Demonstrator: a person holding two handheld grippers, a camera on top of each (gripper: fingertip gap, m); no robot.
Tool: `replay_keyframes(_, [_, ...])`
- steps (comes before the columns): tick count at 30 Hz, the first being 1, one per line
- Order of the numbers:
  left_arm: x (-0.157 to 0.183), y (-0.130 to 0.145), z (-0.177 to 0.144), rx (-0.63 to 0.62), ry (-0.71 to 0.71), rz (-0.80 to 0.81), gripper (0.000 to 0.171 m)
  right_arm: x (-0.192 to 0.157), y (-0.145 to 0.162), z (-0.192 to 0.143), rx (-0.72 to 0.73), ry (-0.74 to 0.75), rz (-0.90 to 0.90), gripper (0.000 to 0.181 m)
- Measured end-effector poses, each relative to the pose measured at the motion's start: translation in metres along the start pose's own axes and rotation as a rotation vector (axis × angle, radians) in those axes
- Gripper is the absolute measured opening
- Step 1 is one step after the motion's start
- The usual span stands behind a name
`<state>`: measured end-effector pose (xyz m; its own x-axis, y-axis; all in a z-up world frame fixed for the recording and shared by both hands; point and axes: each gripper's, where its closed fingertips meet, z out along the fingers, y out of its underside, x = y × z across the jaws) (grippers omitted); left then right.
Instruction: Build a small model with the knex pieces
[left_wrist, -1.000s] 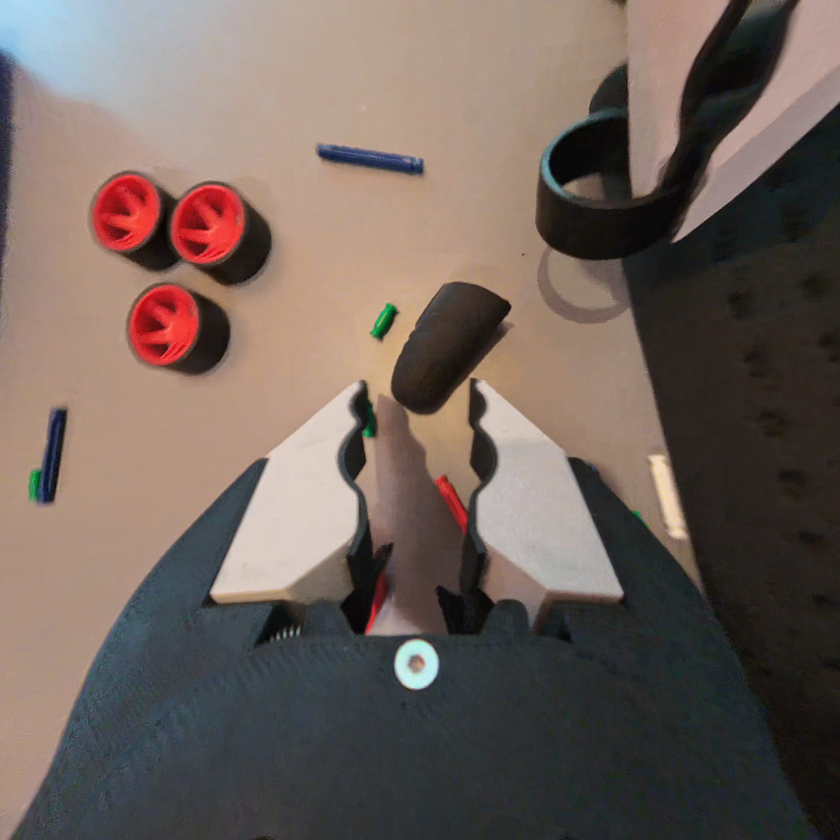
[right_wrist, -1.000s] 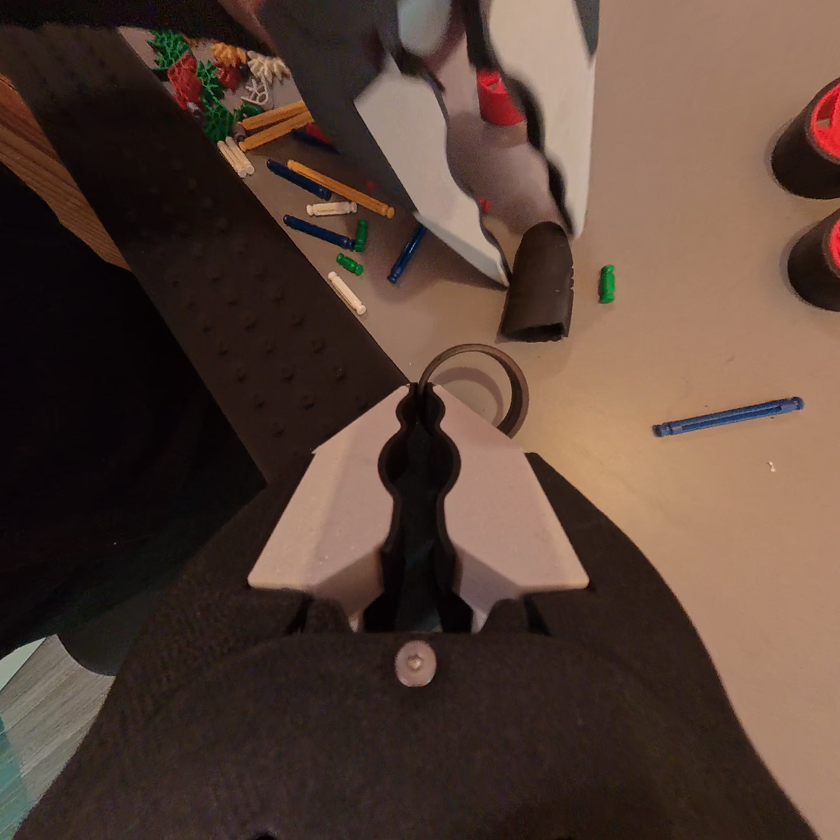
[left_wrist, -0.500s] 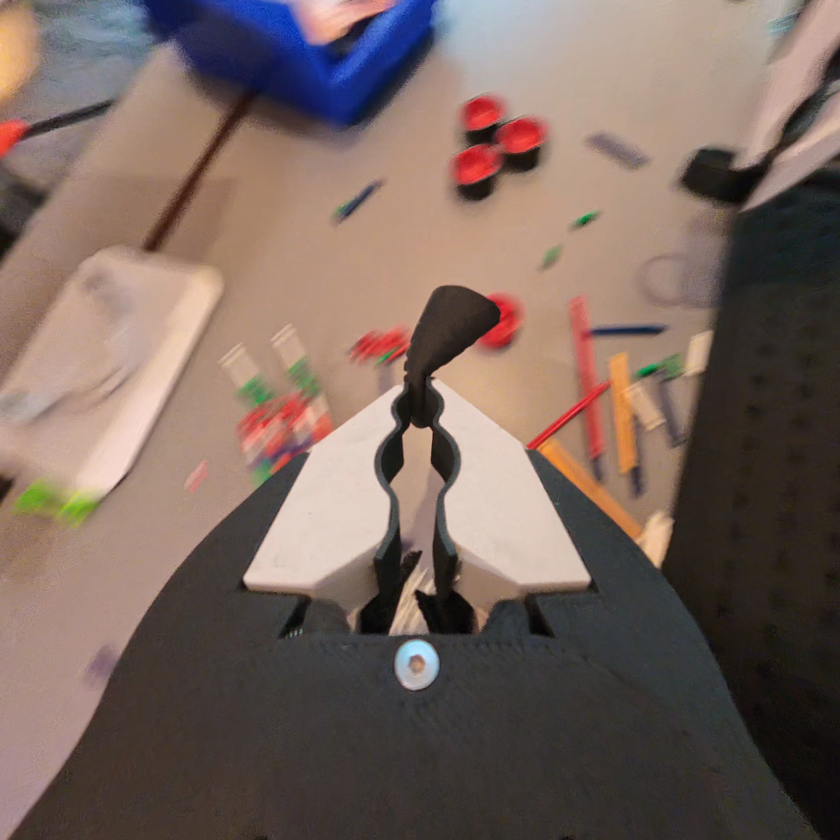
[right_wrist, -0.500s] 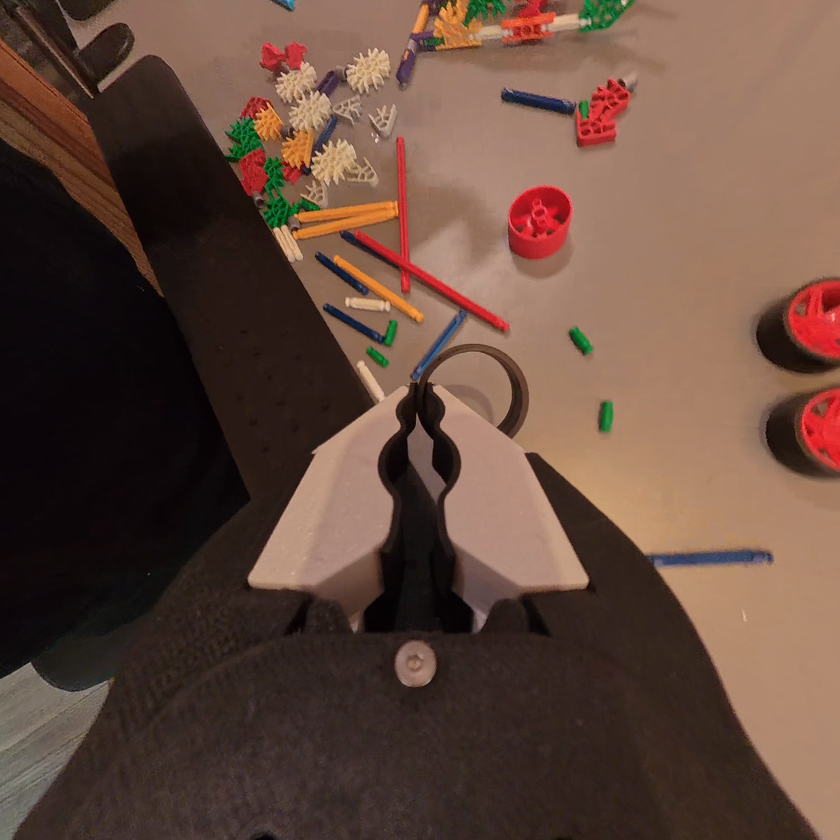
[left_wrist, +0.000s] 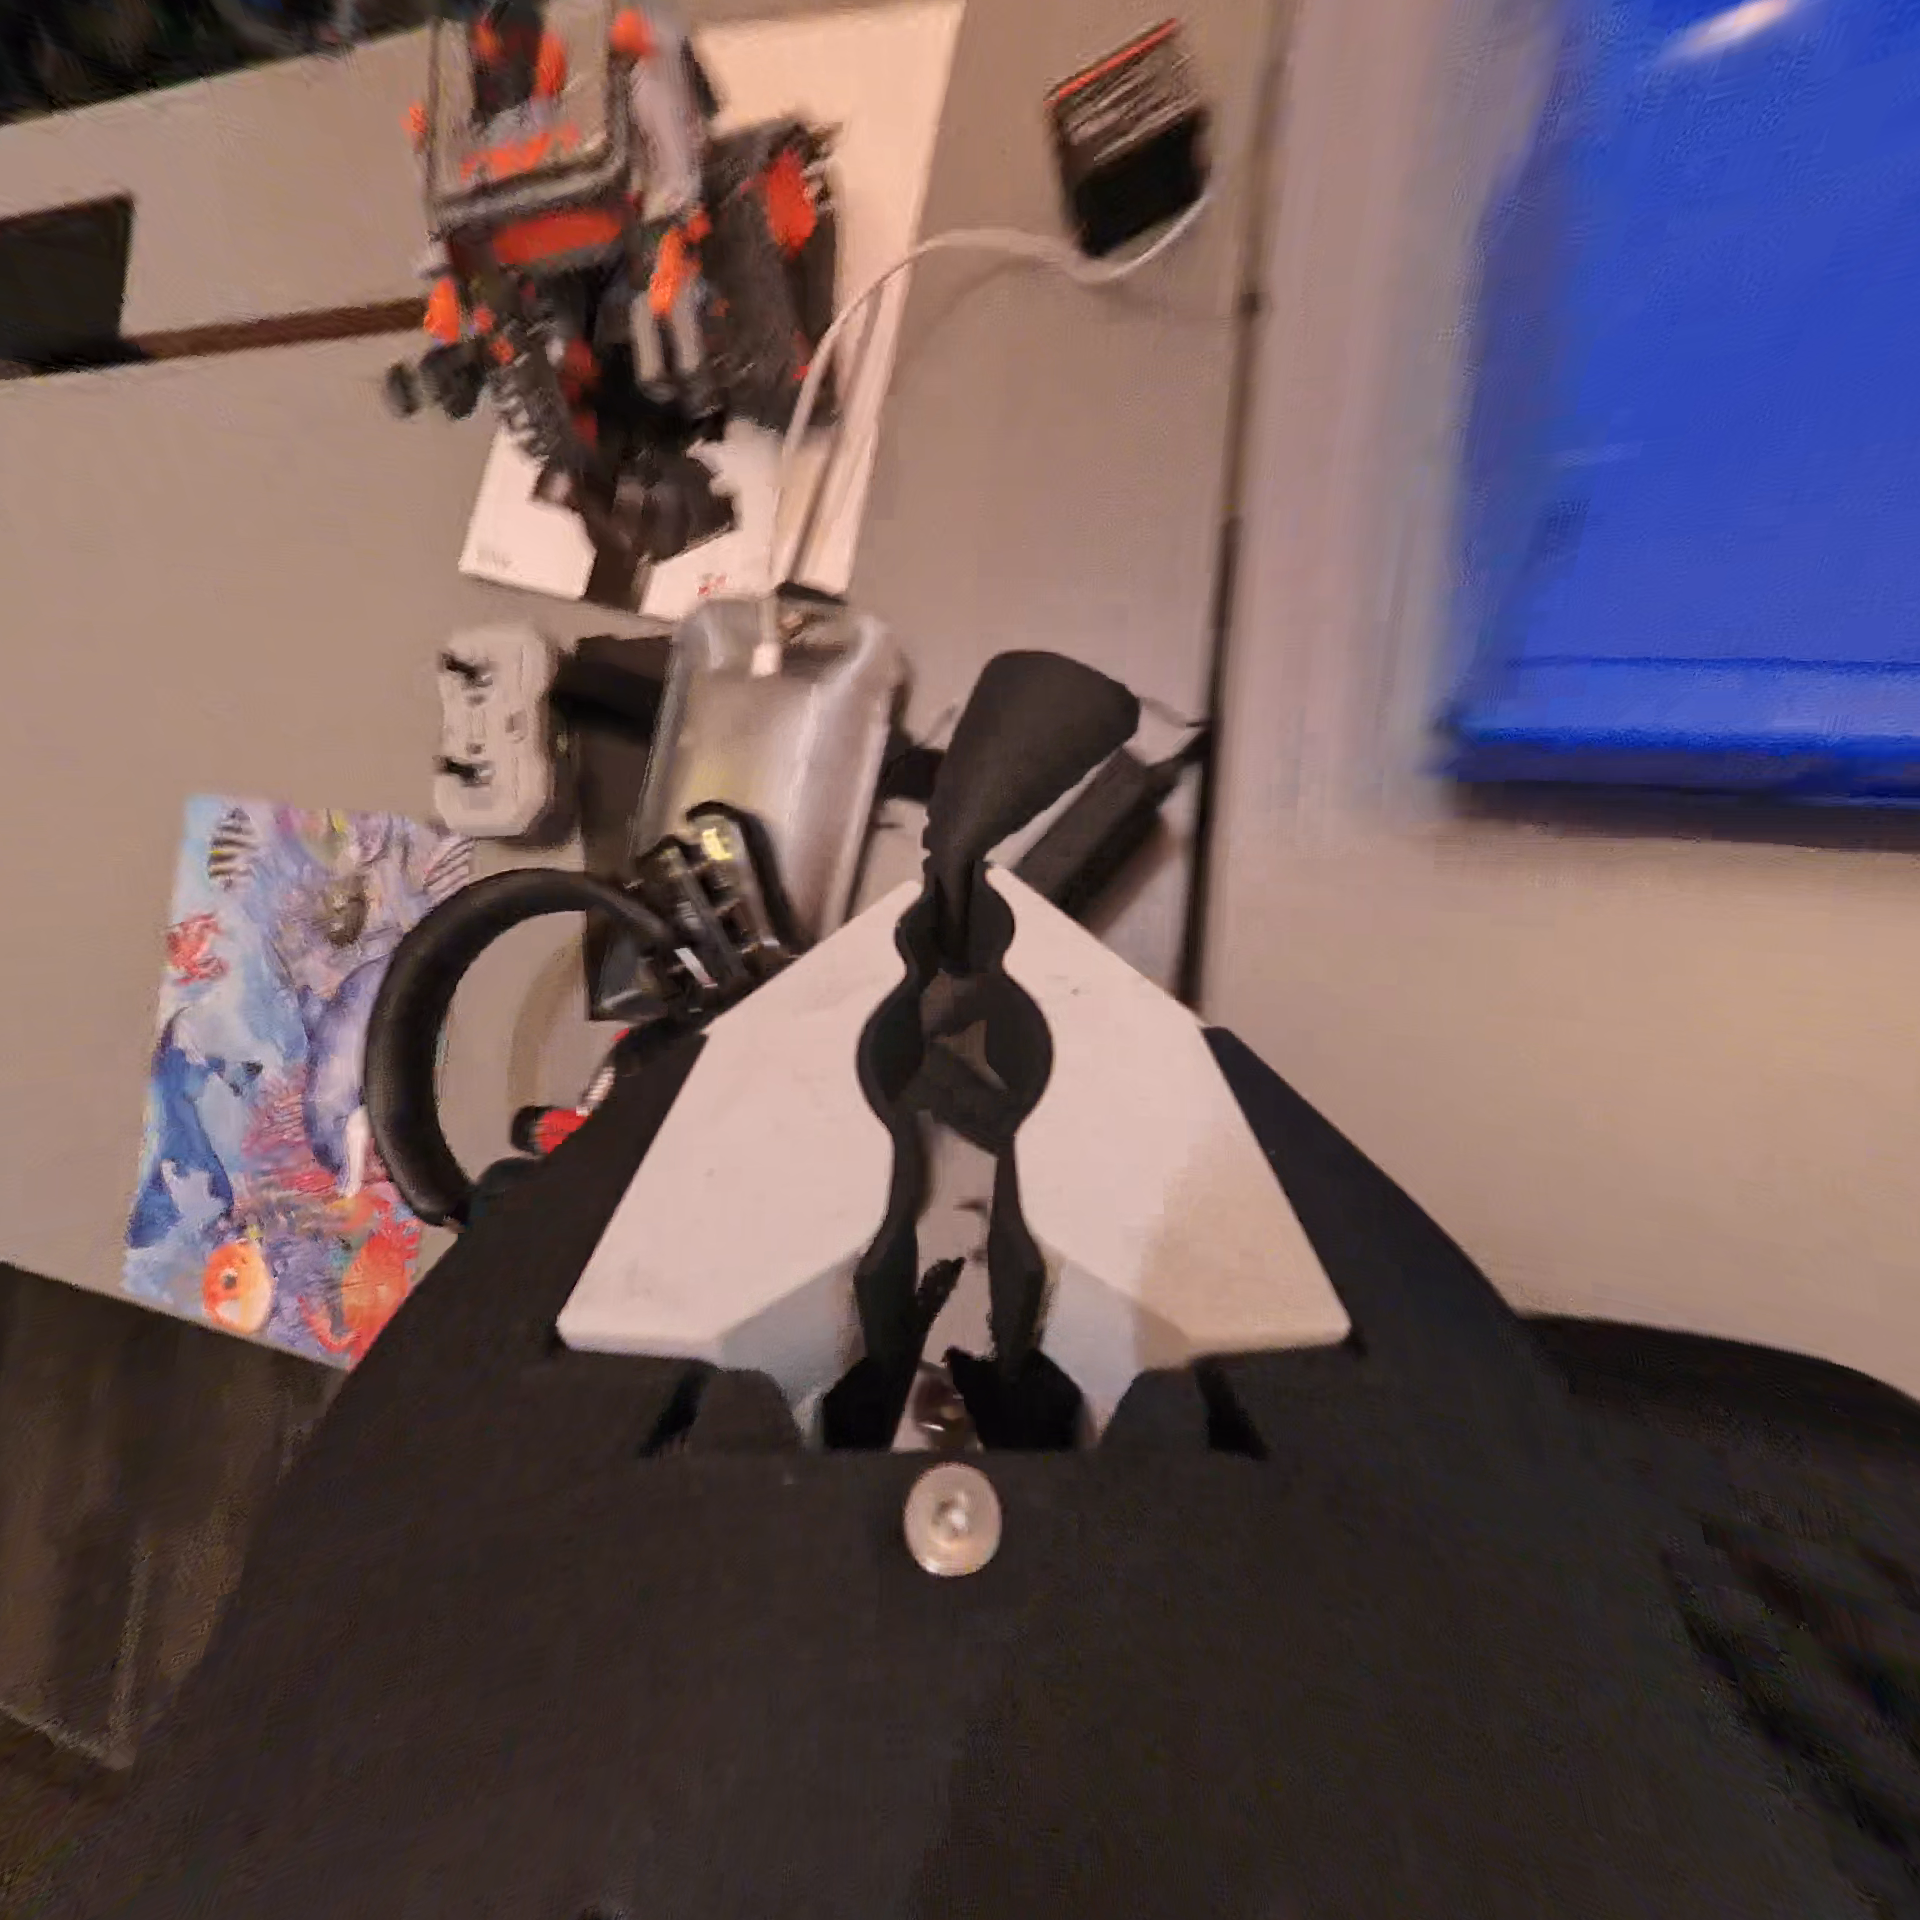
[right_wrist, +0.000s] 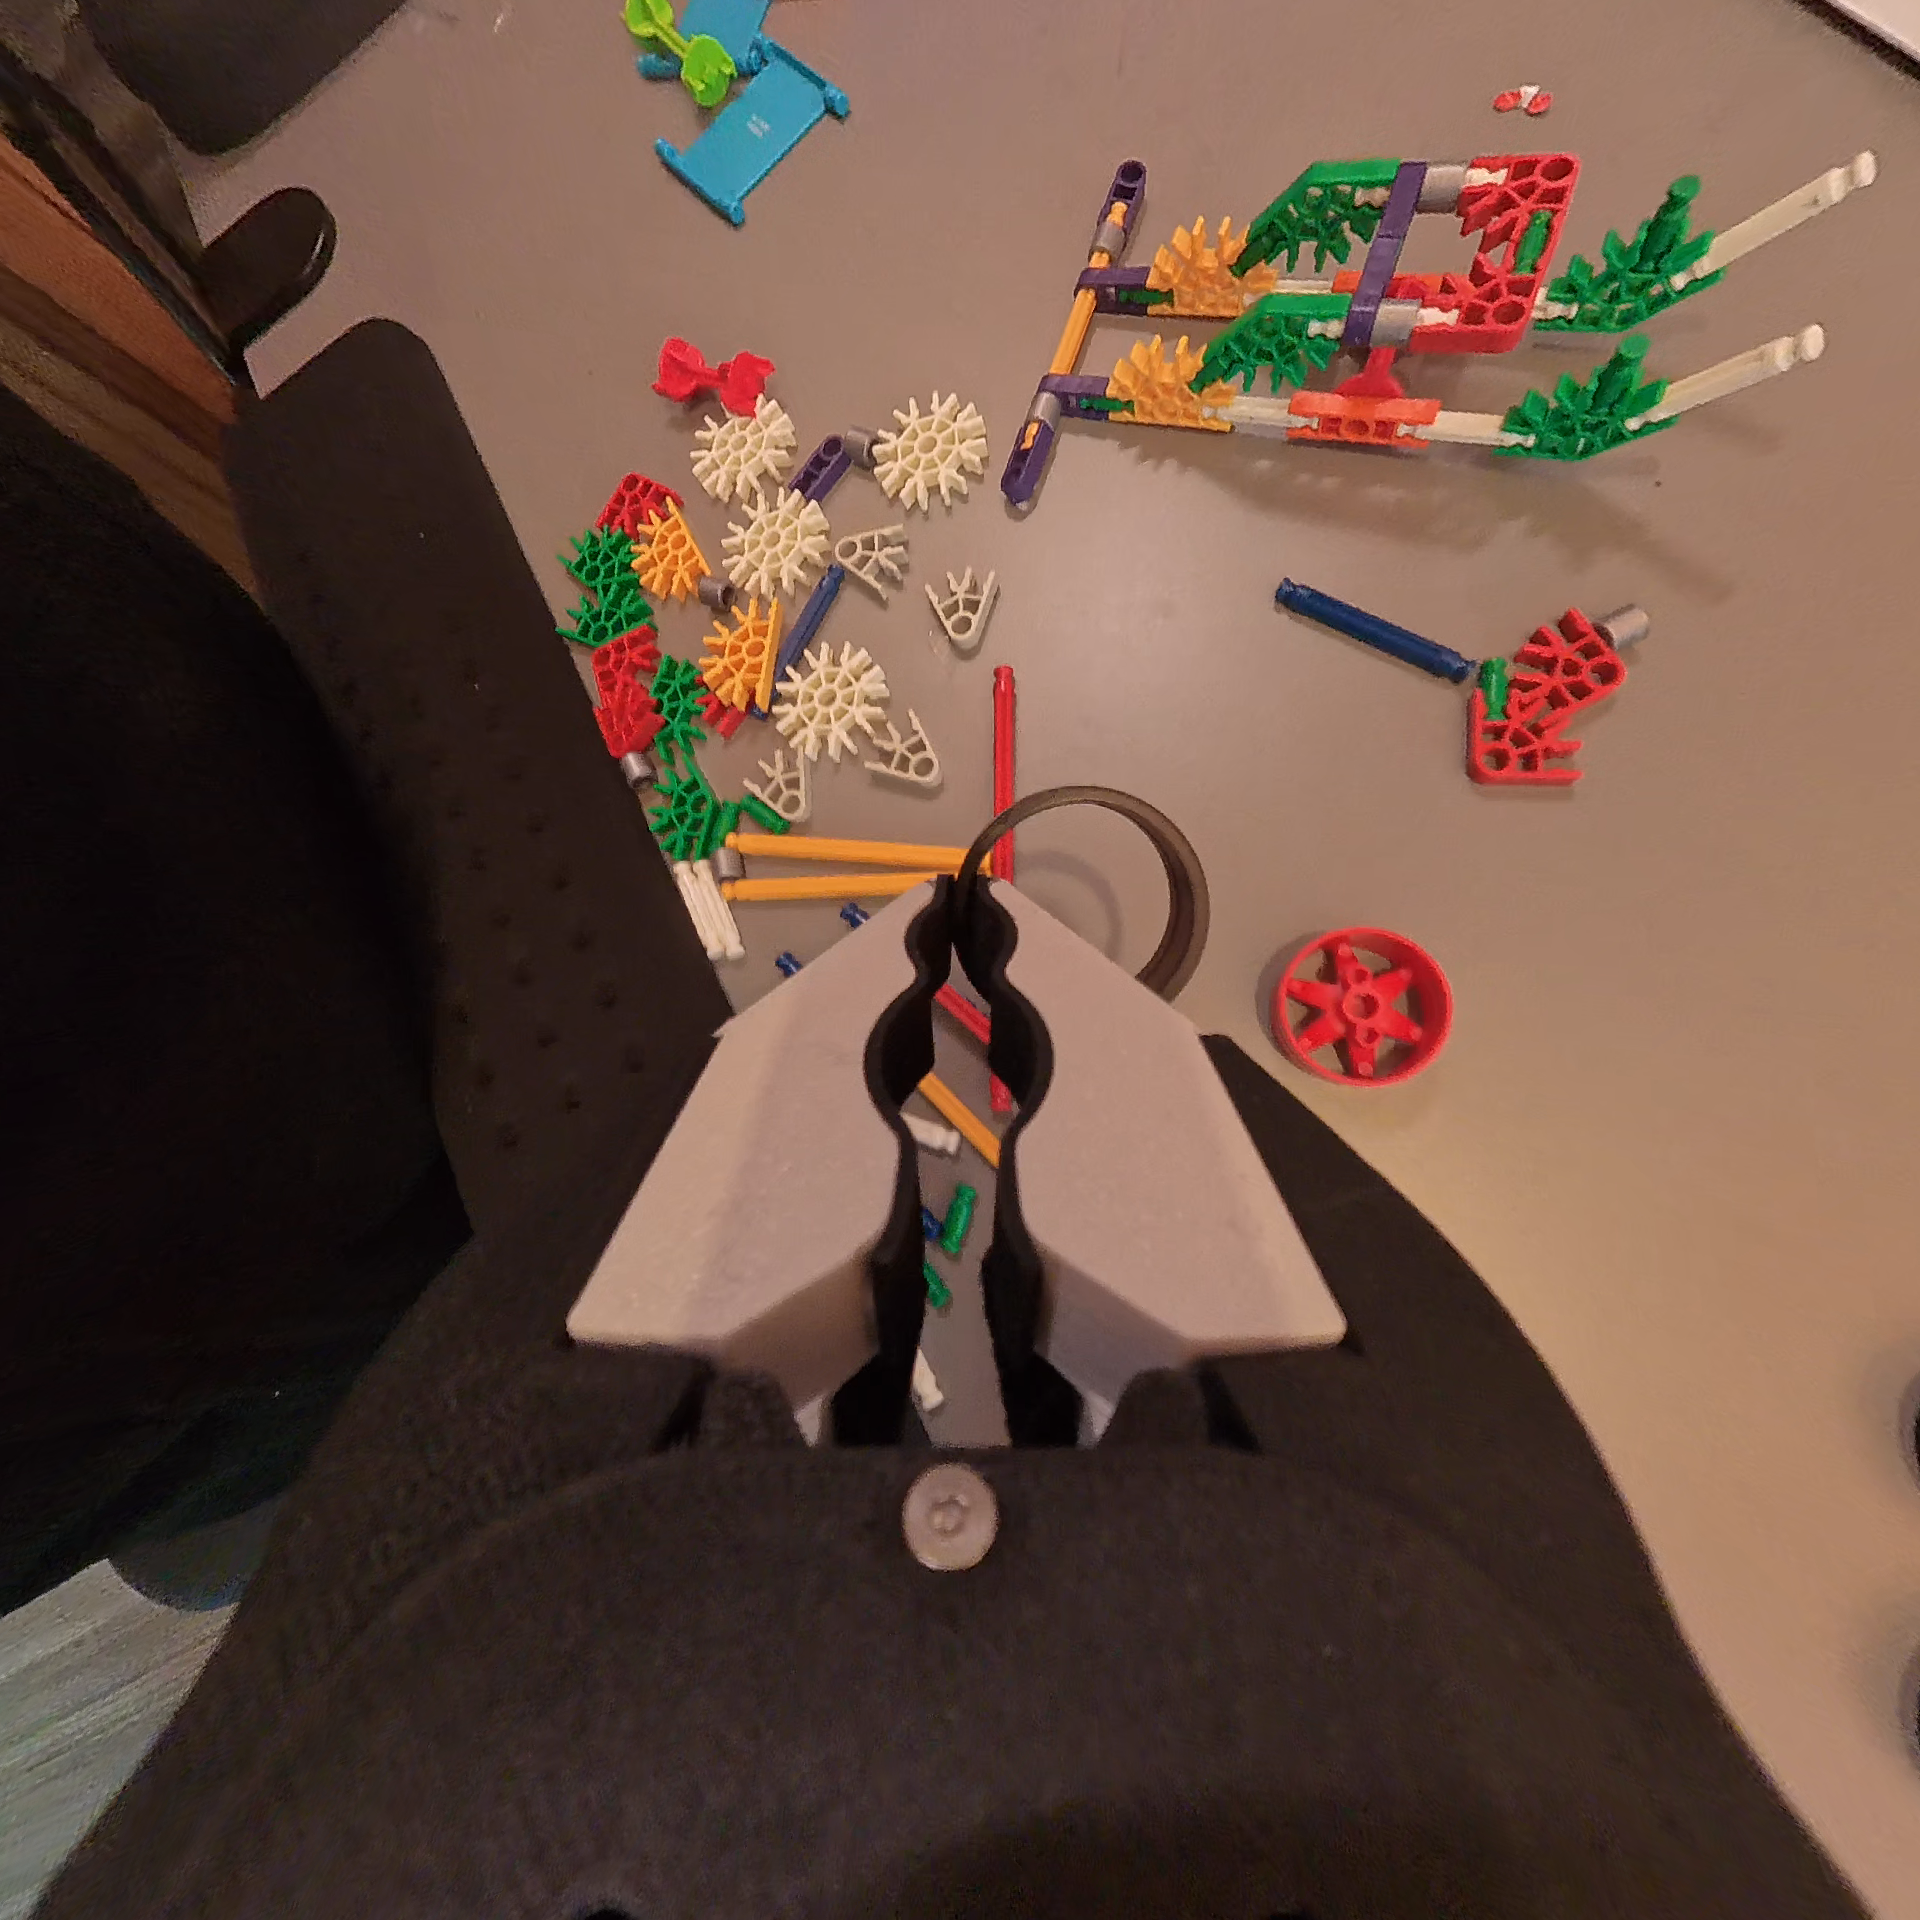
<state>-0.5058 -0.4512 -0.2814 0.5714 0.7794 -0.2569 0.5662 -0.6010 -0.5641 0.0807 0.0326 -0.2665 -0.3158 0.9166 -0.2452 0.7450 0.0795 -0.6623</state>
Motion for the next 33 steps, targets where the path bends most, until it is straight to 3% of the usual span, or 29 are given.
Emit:
replay_keyframes(4, [-0.048,0.040,0.064,-0.145,-0.037,-0.013,0.023,-0.003,-0.006,0.011,-0.015,0.021,0.035,0.000])
replay_keyframes(7, [-0.055,0.057,0.087,-0.170,0.010,-0.099,0.050,-0.006,-0.009,0.009,-0.017,0.047,0.055,0.000])
replay_keyframes(10, [-0.042,0.039,0.074,-0.071,0.039,-0.110,0.053,-0.006,-0.012,0.001,-0.001,0.085,0.065,0.000])
replay_keyframes(13, [0.002,-0.017,0.025,0.138,0.116,-0.093,0.041,-0.002,-0.013,-0.009,0.009,0.142,0.059,0.000])
replay_keyframes(15, [0.055,-0.067,-0.026,0.296,0.191,-0.011,0.041,0.005,-0.010,-0.015,-0.004,0.191,0.048,0.000])
replay_keyframes(17, [0.132,-0.111,-0.083,0.455,0.320,0.115,0.038,0.015,-0.005,-0.022,-0.028,0.263,0.025,0.000])
replay_keyframes(19, [0.226,-0.137,-0.138,0.557,0.498,0.262,0.035,0.023,0.003,-0.027,-0.064,0.308,0.000,0.000])
replay_keyframes(21, [0.315,-0.146,-0.181,0.616,0.635,0.398,0.034,0.028,0.012,-0.030,-0.084,0.325,-0.009,0.000])
replay_keyframes(23, [0.407,-0.133,-0.215,0.601,0.839,0.512,0.034,0.032,0.021,-0.029,-0.106,0.318,-0.016,0.000])
replay_keyframes(27, [0.549,-0.097,-0.248,0.542,1.109,0.605,0.033,0.046,0.029,-0.019,-0.124,0.283,-0.042,0.000])
replay_keyframes(30, [0.629,-0.060,-0.247,0.452,1.218,0.686,0.033,0.056,0.032,-0.002,-0.144,0.218,-0.069,0.000])
replay_keyframes(33, [0.684,-0.035,-0.244,0.368,1.289,0.698,0.033,0.062,0.031,0.008,-0.171,0.189,-0.106,0.000])
